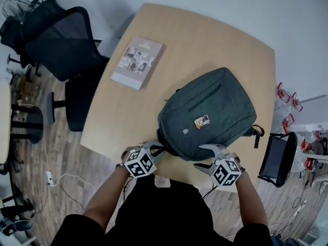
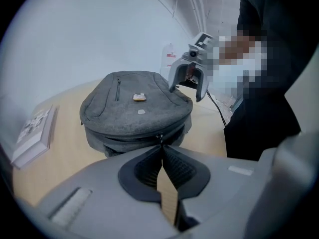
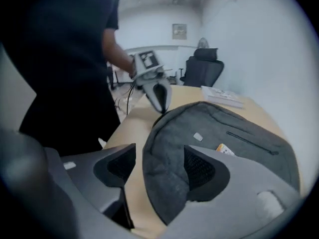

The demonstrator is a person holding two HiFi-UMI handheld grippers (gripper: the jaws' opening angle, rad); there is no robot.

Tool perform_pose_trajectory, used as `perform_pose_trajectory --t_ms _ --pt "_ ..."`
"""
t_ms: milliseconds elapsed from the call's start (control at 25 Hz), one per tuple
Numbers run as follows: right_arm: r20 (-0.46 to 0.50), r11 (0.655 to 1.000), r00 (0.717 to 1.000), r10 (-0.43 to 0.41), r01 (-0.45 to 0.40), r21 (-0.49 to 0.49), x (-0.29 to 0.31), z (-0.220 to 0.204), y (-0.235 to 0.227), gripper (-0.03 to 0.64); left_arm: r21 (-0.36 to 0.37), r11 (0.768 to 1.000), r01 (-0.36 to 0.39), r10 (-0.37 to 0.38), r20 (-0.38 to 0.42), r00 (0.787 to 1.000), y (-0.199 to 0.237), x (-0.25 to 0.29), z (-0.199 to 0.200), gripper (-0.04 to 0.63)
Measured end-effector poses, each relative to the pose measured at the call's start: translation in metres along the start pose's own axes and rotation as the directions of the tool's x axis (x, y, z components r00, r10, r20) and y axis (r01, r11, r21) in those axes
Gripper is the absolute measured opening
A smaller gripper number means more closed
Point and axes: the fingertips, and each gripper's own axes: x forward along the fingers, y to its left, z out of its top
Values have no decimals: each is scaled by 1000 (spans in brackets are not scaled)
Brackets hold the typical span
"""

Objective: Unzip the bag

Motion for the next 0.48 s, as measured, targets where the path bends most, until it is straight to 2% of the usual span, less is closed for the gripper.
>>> perform_pose_trajectory --t_ms 120,200,320,400,480 --pt "-110 984 993 -51 31 -174 9 -30 16 304 -9 1000 -17 17 -9 1000 0 0 -1 26" --pt "-112 972 989 -96 69 -223 15 -37 14 297 -14 999 -31 30 -15 999 0 0 -1 26" --pt "-69 946 984 -164 137 -292 26 -35 9 210 -26 998 -60 59 -21 998 0 0 -2 26" --pt "-45 938 981 -191 169 -302 30 -37 10 183 -47 996 -78 78 -19 997 -1 0 -2 26" --pt "-19 943 975 -221 208 -260 31 -37 8 161 -65 994 -90 89 -17 996 -1 1 -1 26"
